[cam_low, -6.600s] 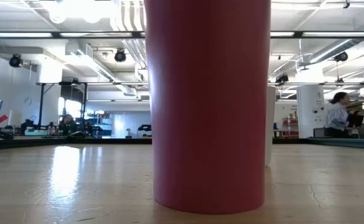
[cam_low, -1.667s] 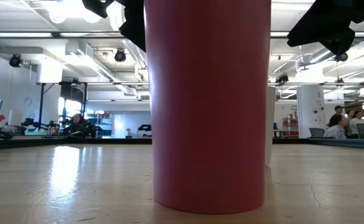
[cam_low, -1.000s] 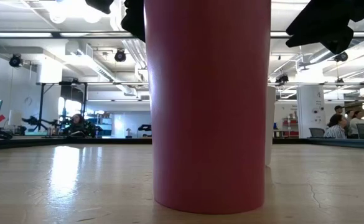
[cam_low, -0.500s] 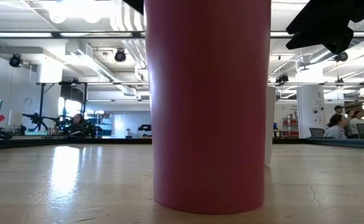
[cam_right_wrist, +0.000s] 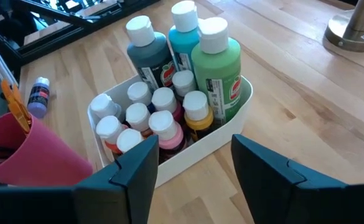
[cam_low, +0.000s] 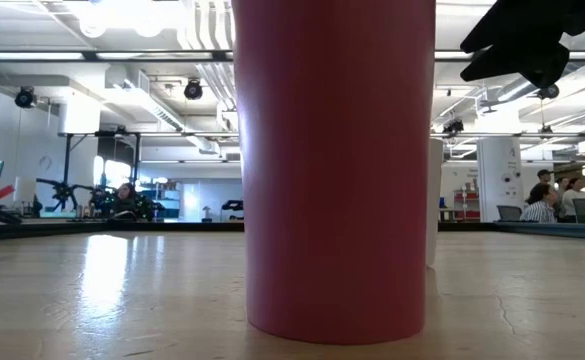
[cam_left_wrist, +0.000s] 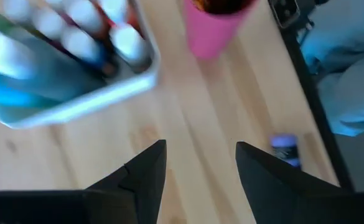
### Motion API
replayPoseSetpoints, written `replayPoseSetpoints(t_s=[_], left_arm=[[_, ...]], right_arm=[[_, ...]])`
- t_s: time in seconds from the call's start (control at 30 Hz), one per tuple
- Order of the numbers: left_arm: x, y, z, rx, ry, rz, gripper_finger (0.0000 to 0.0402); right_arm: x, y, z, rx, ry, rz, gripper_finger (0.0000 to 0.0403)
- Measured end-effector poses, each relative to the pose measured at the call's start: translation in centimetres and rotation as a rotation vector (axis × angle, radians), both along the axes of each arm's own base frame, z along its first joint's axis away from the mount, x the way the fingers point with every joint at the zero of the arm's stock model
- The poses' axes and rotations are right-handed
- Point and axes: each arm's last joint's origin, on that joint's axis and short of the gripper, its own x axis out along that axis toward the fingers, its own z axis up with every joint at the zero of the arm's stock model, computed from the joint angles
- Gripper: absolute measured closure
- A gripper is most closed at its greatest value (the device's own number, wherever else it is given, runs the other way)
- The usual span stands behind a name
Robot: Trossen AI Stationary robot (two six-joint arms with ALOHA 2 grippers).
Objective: Pick & Place Paint Supplies
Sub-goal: Put the purple paint bottle into the white bin
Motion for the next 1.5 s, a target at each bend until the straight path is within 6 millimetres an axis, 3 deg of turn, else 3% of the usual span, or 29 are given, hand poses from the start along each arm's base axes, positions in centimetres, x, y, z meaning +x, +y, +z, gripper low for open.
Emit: replayPoseSetpoints(t_s=[0.47,0.8,1.07,1.5], left_arm=[[-4.0,-6.0,-5.7,-0.131,0.141,0.235,0.0204],[-6.1,-9.1,-8.1,-0.151,0.121,0.336,0.0204],[-5.0,-12.0,-11.7,-0.11,0.228,0.31,0.0204],[-3.6,-14.1,-14.1,-0.086,0.328,0.242,0.0204]], right_arm=[[0.0,0.0,0.0,-0.003,-0.003,-0.003,0.022],[0.0,-0.1,0.0,-0.015,-0.009,-0.016,0.0182],[0.0,-0.1,0.0,-0.032,-0.006,-0.013,0.014],[0.0,-0.1,-0.1,-0.038,-0.002,-0.011,0.01]])
